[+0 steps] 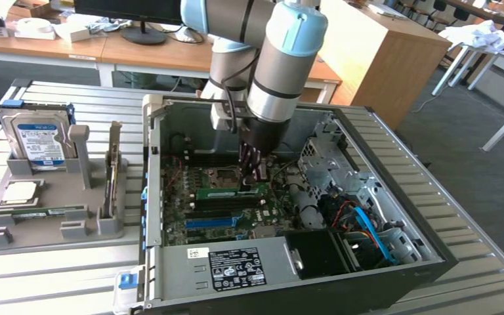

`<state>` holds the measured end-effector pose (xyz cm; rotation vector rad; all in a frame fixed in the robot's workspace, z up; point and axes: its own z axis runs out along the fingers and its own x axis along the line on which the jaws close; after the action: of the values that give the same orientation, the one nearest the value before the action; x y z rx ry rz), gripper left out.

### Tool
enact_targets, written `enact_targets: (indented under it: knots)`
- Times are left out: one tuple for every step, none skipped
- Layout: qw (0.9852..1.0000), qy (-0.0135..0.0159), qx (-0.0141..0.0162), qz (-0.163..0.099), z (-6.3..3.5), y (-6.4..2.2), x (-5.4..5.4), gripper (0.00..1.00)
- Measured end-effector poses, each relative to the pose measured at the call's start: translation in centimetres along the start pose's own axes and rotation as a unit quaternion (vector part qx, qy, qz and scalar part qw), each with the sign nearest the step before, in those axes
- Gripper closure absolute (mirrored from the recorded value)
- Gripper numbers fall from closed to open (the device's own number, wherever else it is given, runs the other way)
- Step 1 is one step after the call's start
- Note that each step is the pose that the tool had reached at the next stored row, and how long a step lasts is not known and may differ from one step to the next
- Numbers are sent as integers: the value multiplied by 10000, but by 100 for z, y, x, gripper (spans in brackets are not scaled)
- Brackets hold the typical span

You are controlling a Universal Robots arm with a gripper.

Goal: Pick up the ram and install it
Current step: 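Insert the ram into the slot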

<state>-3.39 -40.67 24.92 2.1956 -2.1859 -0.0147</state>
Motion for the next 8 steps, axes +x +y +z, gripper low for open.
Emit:
enact_targets:
  knots:
    - [10000,0,0,0,8,0,0,89]
    - [10000,0,0,0,15,-1,-1,89]
    - [10000,0,0,0,22,-1,-1,89]
    - [10000,0,0,0,30,-1,-1,89]
    - [10000,0,0,0,38,-2,-1,89]
    - [10000,0,0,0,46,-2,-1,89]
    - [10000,1,0,0,47,-2,-1,89]
    - [10000,1,0,0,47,-2,-1,89]
